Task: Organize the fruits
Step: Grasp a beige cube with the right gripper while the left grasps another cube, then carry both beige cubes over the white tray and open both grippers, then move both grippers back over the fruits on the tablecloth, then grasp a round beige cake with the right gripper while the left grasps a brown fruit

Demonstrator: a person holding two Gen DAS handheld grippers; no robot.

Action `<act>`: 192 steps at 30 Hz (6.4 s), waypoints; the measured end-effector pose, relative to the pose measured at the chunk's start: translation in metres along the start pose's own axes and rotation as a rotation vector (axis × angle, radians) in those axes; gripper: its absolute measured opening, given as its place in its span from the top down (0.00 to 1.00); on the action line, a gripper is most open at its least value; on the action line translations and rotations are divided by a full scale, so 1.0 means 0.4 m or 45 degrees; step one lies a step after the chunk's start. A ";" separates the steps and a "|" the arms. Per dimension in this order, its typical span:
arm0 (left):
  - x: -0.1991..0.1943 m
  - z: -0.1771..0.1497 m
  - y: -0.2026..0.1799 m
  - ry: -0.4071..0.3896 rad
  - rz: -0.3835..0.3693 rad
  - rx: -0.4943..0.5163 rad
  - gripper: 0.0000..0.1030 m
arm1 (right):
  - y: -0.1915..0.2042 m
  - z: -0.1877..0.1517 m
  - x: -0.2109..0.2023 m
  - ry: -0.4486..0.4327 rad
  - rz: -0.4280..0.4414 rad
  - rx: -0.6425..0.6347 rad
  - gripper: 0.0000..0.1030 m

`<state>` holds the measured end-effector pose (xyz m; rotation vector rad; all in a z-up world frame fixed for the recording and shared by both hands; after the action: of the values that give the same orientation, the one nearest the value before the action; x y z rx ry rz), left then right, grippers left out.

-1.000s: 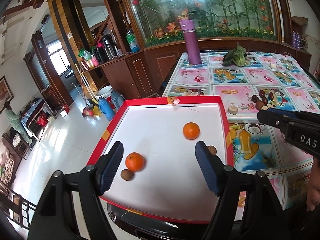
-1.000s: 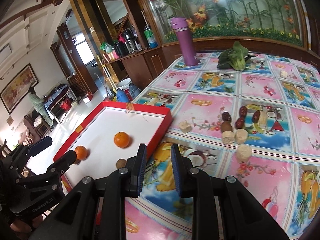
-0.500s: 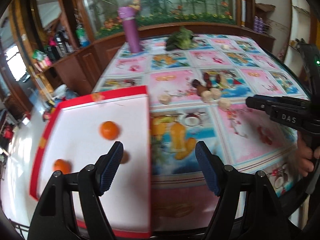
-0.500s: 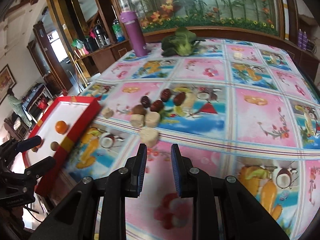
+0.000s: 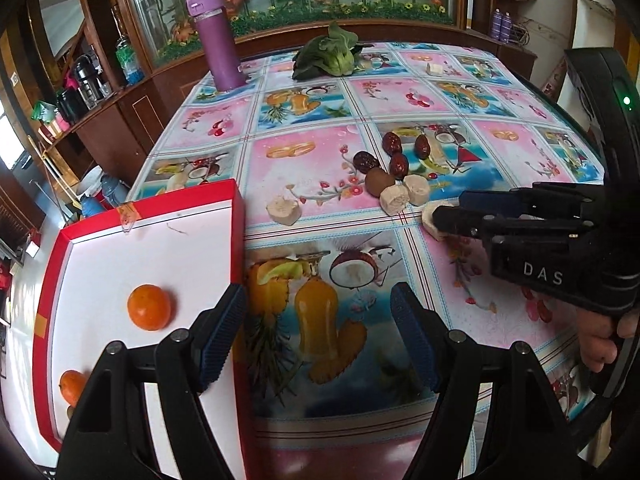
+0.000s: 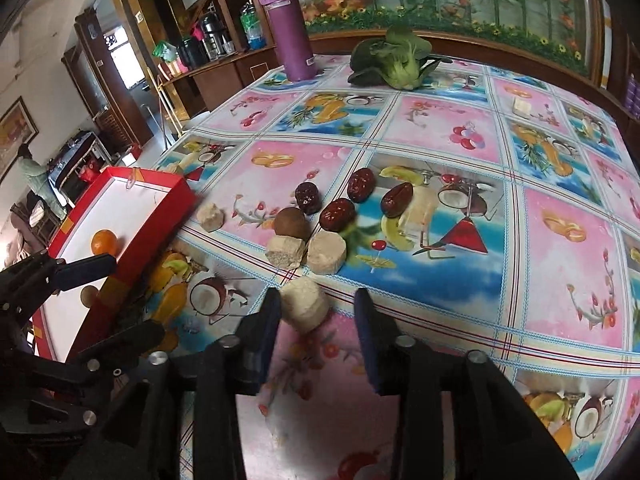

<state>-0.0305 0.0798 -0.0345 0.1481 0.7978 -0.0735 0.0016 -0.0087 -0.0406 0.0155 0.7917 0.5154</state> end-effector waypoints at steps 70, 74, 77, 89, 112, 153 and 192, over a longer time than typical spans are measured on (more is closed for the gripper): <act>-0.166 -0.072 0.366 -0.170 0.163 -0.410 0.76 | 0.481 0.036 -0.037 -0.178 0.322 -0.152 0.85; -0.174 -0.089 0.440 -0.182 0.252 -0.441 0.76 | 0.547 0.010 -0.010 -0.110 0.370 -0.180 0.85; -0.169 -0.111 0.489 -0.166 0.298 -0.466 0.76 | 0.588 -0.015 0.003 -0.072 0.384 -0.227 0.85; -0.178 -0.236 0.614 -0.095 0.385 -0.584 0.76 | 0.663 -0.099 0.063 0.058 0.392 -0.308 0.85; -0.206 -0.270 0.616 -0.049 0.482 -0.573 0.28 | 0.628 -0.058 -0.009 -0.049 0.403 -0.291 0.62; -0.053 0.052 0.062 -0.055 0.025 -0.047 0.18 | -0.013 0.047 0.086 -0.032 -0.186 0.020 0.79; 0.069 0.156 -0.093 -0.088 -0.176 -0.068 0.75 | -0.189 0.122 -0.031 -0.278 -0.166 0.374 0.79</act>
<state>0.0282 0.0328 -0.0153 0.0394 0.7395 -0.1864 0.0606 -0.0721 -0.0128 0.2859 0.6435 0.2648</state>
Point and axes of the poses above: each gripper's, at about its wrist camera, not at the fingertips, and x roughly the way its jaws point, y to its left, z to its top, the point moved 10 cm from there along x, roughly the way its jaws point, and after that the axes turned 8 degrees about -y, right-handed, at the moved point
